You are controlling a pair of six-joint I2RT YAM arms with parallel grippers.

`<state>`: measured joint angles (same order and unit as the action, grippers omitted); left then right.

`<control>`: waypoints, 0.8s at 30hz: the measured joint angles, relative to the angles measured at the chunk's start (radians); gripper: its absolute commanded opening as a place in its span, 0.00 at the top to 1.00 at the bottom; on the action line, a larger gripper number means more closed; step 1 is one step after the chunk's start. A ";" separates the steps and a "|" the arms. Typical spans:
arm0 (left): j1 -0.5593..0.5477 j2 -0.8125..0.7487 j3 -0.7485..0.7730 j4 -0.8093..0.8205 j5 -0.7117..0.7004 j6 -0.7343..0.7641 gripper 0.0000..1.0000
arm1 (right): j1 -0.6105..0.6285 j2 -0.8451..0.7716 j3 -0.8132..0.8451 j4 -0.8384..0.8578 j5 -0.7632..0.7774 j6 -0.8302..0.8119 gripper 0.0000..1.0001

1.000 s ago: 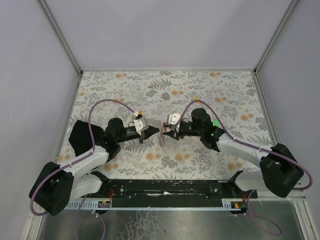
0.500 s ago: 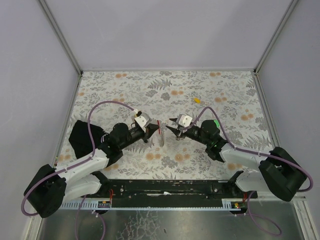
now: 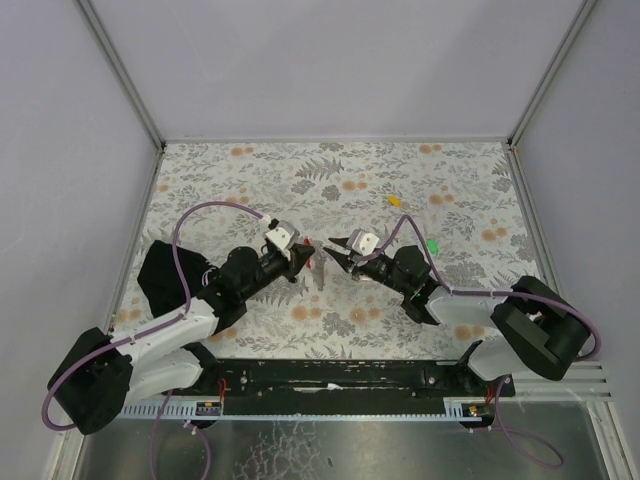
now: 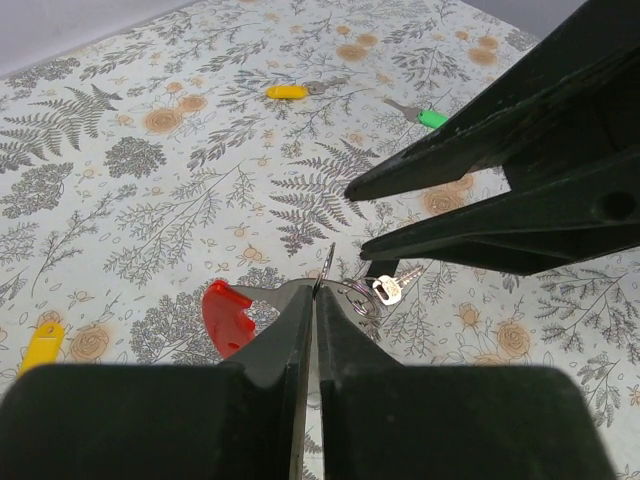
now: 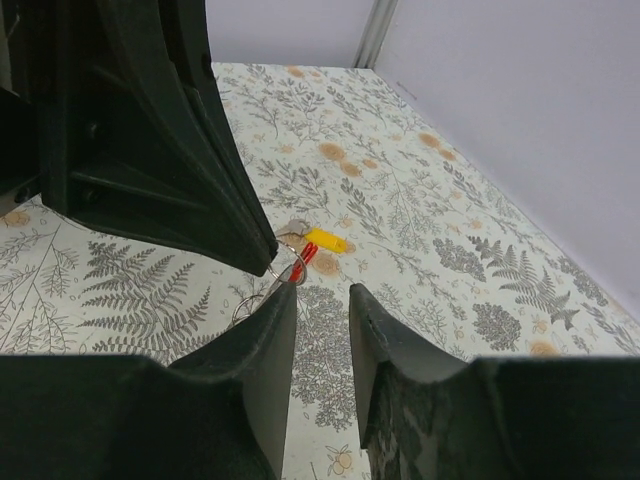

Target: Put the keys on the keyring

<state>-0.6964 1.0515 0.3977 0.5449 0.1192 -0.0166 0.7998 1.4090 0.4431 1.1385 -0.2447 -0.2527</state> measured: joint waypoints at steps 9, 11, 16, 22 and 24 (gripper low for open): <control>-0.011 0.004 0.000 0.001 -0.016 -0.014 1.00 | 0.022 0.068 0.011 0.037 0.025 0.010 0.69; -0.014 0.006 0.000 0.001 -0.021 -0.014 1.00 | 0.027 0.082 0.013 0.055 0.039 0.010 0.70; -0.017 0.006 0.000 0.001 -0.034 -0.015 1.00 | 0.036 0.107 0.018 0.087 0.064 0.014 0.74; -0.021 0.013 0.000 0.002 -0.043 -0.020 1.00 | 0.045 0.124 0.029 0.104 0.089 0.014 0.75; -0.026 0.016 0.000 0.005 -0.047 -0.024 1.00 | 0.047 0.130 0.031 0.110 0.096 0.014 0.75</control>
<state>-0.7227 1.0679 0.3977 0.5499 0.0727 -0.0406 0.8467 1.5394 0.4744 1.2488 -0.1490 -0.2382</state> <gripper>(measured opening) 0.007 0.251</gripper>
